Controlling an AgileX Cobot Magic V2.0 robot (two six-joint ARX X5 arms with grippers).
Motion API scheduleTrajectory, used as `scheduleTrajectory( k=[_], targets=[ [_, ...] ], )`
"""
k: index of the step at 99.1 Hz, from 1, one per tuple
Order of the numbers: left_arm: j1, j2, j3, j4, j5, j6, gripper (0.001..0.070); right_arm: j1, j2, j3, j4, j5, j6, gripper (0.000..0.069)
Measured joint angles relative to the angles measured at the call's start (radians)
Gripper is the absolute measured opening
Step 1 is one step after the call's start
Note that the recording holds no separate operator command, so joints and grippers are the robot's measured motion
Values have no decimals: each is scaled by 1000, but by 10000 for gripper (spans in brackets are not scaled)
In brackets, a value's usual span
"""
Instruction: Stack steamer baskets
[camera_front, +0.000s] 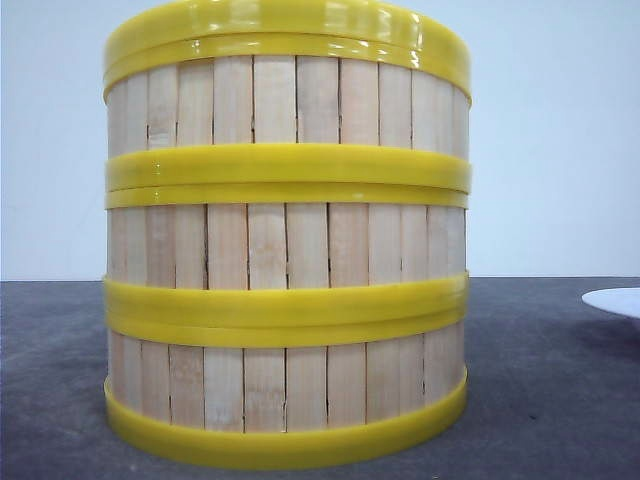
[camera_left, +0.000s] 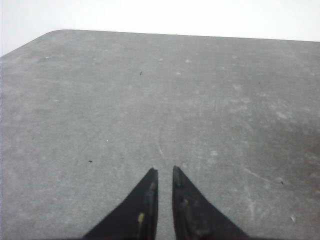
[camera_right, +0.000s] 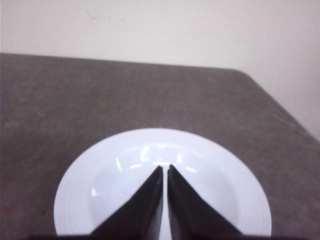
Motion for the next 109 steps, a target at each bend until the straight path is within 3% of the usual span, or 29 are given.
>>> scheduleTrajectory(
  k=[109],
  targets=[
    [0, 0, -2, 8, 0, 0, 25, 0, -27, -54, 1, -2, 5, 10]
  ],
)
